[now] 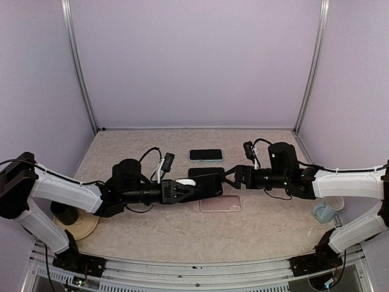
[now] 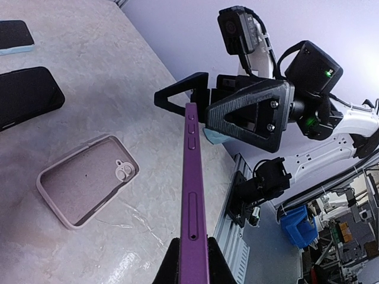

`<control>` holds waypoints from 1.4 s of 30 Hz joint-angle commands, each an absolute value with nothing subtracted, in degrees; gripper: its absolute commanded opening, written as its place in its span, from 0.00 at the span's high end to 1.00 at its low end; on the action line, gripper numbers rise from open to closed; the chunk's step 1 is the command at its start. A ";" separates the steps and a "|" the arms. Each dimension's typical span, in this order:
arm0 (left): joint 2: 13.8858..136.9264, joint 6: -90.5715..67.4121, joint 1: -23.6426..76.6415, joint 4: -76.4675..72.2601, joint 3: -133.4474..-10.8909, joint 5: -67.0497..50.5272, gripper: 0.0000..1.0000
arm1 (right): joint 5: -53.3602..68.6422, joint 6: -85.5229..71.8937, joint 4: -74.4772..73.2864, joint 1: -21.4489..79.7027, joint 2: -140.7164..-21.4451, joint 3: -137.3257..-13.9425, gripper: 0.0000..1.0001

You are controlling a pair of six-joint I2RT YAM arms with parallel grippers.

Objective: Put the phone into the phone case
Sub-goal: Install the phone on the phone case.

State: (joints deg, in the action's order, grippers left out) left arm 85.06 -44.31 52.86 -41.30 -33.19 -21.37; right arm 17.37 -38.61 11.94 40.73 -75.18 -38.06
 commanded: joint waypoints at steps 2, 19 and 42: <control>88.33 -44.82 51.20 -39.89 -37.47 -27.80 1.00 | 12.67 -39.47 5.15 39.43 -73.45 -37.20 0.00; 98.80 -44.53 50.10 -25.45 -49.43 -32.12 1.00 | 16.42 -43.68 5.36 35.68 -73.43 -32.38 0.00; 110.13 -51.11 47.51 -22.68 -59.51 -38.03 1.00 | 22.40 -43.32 12.02 34.45 -81.02 -30.23 0.00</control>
